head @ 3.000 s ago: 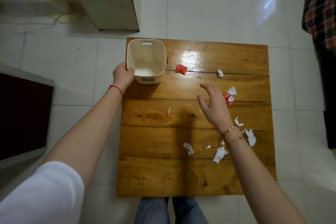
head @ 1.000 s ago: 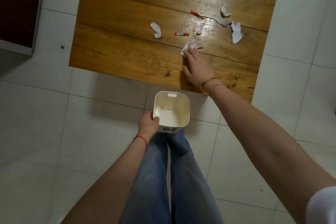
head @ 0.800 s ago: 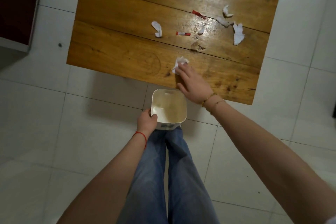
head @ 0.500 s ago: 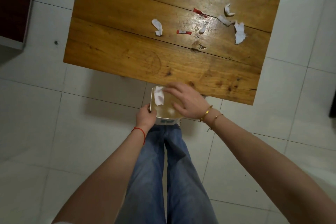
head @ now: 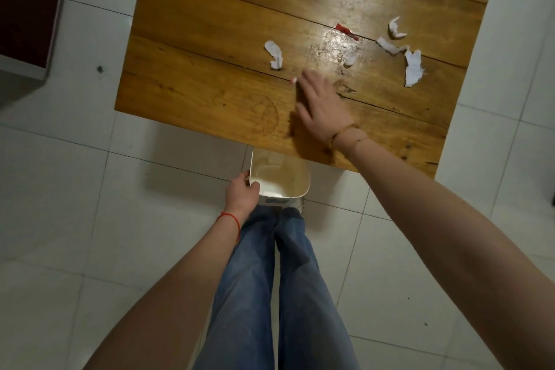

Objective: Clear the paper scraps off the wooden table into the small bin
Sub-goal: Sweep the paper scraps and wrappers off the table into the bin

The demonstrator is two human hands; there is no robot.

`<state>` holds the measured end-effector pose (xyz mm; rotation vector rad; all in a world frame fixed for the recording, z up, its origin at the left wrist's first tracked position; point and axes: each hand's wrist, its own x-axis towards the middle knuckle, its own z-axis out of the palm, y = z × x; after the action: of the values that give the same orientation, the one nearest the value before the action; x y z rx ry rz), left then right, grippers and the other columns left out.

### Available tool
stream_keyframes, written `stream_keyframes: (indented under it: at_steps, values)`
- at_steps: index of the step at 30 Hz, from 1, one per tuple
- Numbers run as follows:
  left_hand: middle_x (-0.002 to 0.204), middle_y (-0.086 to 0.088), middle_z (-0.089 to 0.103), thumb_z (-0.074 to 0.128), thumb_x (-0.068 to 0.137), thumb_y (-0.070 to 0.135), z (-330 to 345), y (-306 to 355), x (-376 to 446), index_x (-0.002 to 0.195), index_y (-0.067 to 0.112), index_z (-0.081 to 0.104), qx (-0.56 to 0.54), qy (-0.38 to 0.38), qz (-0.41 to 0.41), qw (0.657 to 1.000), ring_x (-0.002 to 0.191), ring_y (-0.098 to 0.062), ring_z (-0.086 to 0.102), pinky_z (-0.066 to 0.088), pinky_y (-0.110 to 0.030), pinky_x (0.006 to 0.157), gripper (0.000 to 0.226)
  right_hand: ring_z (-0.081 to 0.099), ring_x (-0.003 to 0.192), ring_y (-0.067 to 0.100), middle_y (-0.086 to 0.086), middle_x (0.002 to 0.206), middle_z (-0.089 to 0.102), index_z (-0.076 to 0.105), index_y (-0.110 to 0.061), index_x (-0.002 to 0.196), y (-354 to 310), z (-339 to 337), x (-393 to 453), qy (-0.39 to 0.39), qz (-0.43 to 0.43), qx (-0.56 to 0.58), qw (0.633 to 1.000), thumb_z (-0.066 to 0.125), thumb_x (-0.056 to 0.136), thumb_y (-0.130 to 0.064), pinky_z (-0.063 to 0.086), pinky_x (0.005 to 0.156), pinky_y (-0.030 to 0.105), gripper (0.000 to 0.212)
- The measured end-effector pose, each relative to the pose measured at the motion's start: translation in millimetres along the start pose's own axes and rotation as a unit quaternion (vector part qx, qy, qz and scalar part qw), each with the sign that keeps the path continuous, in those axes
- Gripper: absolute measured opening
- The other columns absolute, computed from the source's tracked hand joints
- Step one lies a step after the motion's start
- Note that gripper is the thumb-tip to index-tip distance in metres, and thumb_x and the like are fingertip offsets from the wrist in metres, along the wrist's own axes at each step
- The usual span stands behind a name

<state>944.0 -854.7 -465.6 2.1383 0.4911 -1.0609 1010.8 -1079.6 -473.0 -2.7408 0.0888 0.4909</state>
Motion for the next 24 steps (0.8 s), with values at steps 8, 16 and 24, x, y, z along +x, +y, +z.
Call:
stream_keyframes:
  at_steps: [8,16,24]
  values:
    - [0.117,-0.014,0.066,0.05,0.09,0.01,-6,3,4,0.124,0.009,0.057,-0.016,0.003,-0.007,1.0,0.1,-0.026,0.062,0.043,-0.027,0.079,0.035,0.005,0.148,0.02,0.007,0.16,0.013,0.014,-0.015,0.15,-36,50,-84,-0.139,-0.245,-0.024,0.959,0.03,0.098,-0.042,0.002,0.121,0.039,0.061]
    - [0.111,-0.01,0.066,0.048,0.091,0.009,-13,3,9,0.126,0.009,0.056,-0.02,0.006,-0.007,1.0,0.084,-0.016,0.055,0.041,-0.024,0.068,0.036,0.004,0.147,0.021,0.007,0.16,0.008,0.012,-0.015,0.151,-29,-11,30,0.022,-0.041,0.025,0.999,0.028,0.098,-0.04,0.002,0.12,0.035,0.06]
    - [0.113,-0.011,0.066,0.048,0.09,0.01,-17,1,12,0.124,0.009,0.056,-0.017,0.002,-0.009,1.0,0.088,-0.02,0.056,0.045,-0.029,0.075,0.035,0.006,0.147,0.023,0.008,0.16,0.009,0.01,-0.013,0.151,-31,3,28,-0.056,-0.108,-0.047,0.991,0.028,0.098,-0.042,0.003,0.12,0.037,0.063]
